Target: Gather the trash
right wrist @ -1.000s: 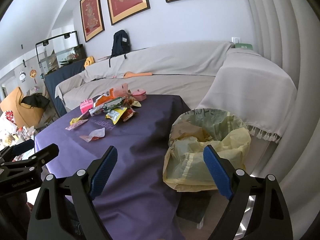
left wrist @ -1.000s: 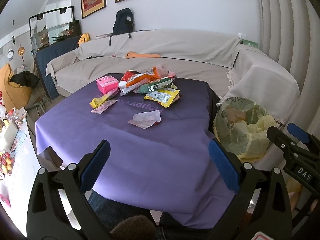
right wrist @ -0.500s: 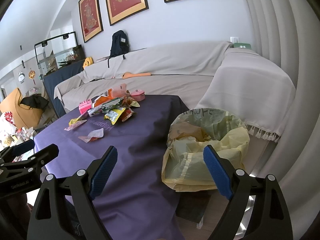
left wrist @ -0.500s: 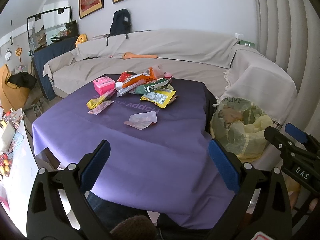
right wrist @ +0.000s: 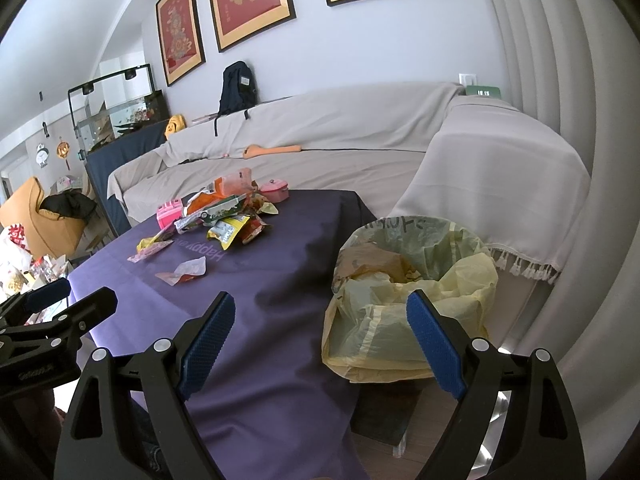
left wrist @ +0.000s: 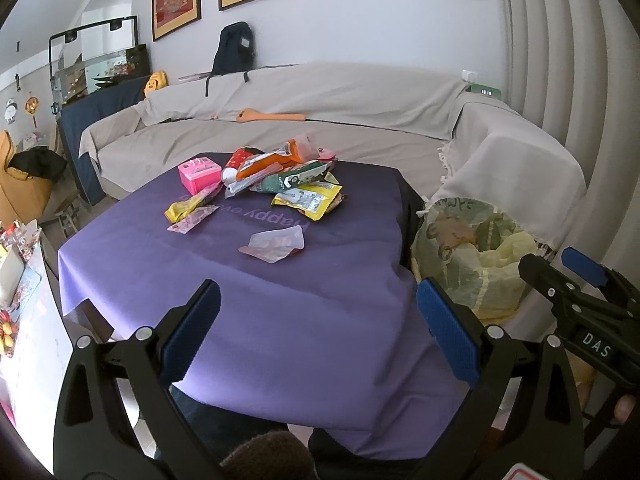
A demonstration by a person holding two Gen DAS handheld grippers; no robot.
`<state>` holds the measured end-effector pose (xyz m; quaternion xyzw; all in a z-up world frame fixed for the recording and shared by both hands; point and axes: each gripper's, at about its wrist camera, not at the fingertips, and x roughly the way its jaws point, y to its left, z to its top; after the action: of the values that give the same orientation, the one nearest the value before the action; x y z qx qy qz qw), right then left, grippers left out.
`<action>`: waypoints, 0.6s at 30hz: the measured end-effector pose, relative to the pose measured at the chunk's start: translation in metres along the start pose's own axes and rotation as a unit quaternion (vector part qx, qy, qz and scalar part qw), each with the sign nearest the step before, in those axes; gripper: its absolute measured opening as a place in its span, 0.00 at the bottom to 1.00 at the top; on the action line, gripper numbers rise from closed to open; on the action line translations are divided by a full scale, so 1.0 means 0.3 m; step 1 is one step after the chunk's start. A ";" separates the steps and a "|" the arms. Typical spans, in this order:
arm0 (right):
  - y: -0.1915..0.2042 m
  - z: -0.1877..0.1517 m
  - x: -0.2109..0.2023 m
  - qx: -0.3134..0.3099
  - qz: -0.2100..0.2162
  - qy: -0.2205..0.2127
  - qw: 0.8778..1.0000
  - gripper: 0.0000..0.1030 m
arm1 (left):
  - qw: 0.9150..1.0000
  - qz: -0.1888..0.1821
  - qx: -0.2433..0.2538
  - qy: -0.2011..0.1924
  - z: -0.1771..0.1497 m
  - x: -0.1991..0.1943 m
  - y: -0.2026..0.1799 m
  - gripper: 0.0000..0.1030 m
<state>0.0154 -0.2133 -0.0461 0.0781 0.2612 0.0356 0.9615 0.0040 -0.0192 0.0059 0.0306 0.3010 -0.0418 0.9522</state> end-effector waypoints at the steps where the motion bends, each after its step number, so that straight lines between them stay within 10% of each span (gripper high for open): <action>1: 0.000 0.002 0.000 0.000 0.000 0.000 1.000 0.82 | 1.000 0.000 -0.001 0.000 -0.002 -0.002 0.003 0.91; 18: -0.003 0.001 -0.001 0.001 0.000 0.000 1.000 0.82 | 1.000 0.000 -0.002 -0.001 -0.014 -0.008 0.013 0.91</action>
<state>0.0154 -0.2141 -0.0458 0.0790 0.2617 0.0349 0.9613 -0.0001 -0.0147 0.0040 0.0289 0.3006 -0.0414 0.9524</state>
